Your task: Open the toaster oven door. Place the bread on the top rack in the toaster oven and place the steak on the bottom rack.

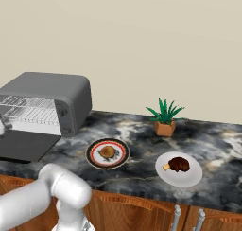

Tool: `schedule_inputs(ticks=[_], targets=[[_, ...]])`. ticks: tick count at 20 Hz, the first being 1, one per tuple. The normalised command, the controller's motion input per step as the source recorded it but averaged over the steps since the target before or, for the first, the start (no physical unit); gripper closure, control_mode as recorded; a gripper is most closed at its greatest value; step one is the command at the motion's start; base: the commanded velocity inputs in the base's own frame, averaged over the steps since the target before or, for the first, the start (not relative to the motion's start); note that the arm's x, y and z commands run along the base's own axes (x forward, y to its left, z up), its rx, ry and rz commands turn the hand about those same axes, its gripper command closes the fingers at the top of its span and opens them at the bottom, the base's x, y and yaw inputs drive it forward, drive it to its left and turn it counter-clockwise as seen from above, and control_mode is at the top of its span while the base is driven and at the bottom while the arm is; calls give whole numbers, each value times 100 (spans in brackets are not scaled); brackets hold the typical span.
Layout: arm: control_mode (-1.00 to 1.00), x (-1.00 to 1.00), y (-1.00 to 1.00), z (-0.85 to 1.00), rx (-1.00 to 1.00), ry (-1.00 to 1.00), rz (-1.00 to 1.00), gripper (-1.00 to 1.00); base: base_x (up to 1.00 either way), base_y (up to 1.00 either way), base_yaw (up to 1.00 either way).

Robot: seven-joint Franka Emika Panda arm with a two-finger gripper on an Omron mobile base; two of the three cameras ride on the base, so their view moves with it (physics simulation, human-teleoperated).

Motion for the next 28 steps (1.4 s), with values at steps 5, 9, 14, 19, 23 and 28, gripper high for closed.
schedule_inputs(ticks=[5,9,14,19,23,28], targets=[[-100,17,0,6,0,-7,3,-100,0,0,0],[-100,6,0,-4,2,0,11,-100,0,0,0],[-100,6,-12,-10,11,0,21,-100,0,0,0],[-100,21,-9,-3,15,0,19,-100,0,0,0],[-100,29,-9,-9,8,0,8,-100,0,0,0],[-100,22,-1,-12,5,0,3,-100,0,0,0]])
